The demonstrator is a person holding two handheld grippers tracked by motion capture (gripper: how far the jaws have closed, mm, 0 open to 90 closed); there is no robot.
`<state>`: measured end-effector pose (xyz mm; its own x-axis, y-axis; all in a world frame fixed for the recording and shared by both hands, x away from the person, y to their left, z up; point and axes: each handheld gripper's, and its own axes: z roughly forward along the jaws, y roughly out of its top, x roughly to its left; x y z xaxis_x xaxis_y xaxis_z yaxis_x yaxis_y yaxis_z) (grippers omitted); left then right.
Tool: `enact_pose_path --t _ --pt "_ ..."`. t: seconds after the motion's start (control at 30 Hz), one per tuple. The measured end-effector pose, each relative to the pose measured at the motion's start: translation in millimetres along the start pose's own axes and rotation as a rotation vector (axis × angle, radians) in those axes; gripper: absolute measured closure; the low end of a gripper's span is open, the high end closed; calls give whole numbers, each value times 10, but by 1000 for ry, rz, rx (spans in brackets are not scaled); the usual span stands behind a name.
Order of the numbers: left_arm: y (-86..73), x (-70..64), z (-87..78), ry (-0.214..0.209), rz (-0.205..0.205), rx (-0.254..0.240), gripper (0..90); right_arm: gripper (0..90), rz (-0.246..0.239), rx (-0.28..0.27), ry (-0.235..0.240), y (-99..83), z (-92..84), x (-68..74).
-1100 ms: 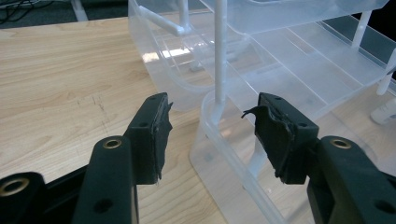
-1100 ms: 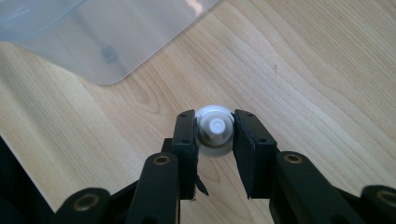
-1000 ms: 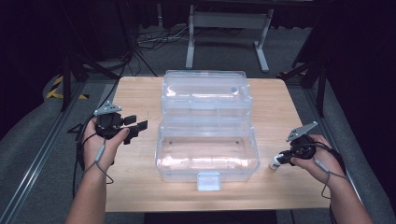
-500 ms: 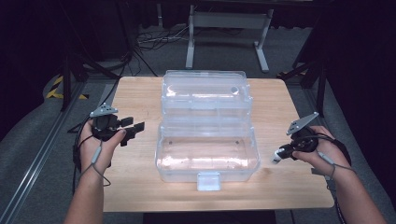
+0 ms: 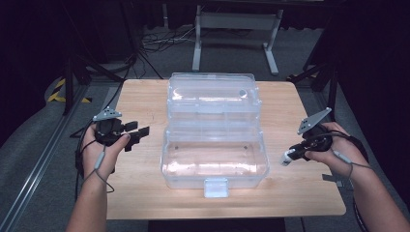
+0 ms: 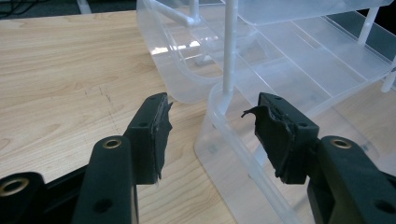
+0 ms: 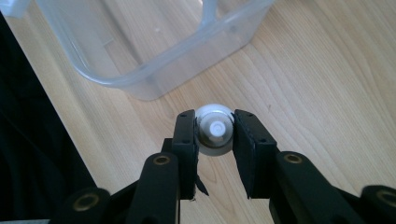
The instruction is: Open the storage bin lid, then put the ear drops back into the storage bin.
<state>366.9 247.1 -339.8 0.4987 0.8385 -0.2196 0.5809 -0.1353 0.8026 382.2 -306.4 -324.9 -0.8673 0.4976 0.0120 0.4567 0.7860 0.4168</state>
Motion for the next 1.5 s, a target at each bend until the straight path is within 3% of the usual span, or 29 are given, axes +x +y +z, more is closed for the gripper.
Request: enact_pose_path --t 0.17,0.7,0.97,1.5 --pt "-1 1 -1 -1 0 2 458 713 -20 -15 28 64 -60 27" --pt "-6 -1 10 -1 3 14 455 713 -125 -6 45 317 -211 156" --pt "-5 -4 23 -3 1 17 455 713 -151 -13 60 436 -252 233" --pt "-5 0 34 -3 7 23 454 713 -224 -15 95 710 -115 360"
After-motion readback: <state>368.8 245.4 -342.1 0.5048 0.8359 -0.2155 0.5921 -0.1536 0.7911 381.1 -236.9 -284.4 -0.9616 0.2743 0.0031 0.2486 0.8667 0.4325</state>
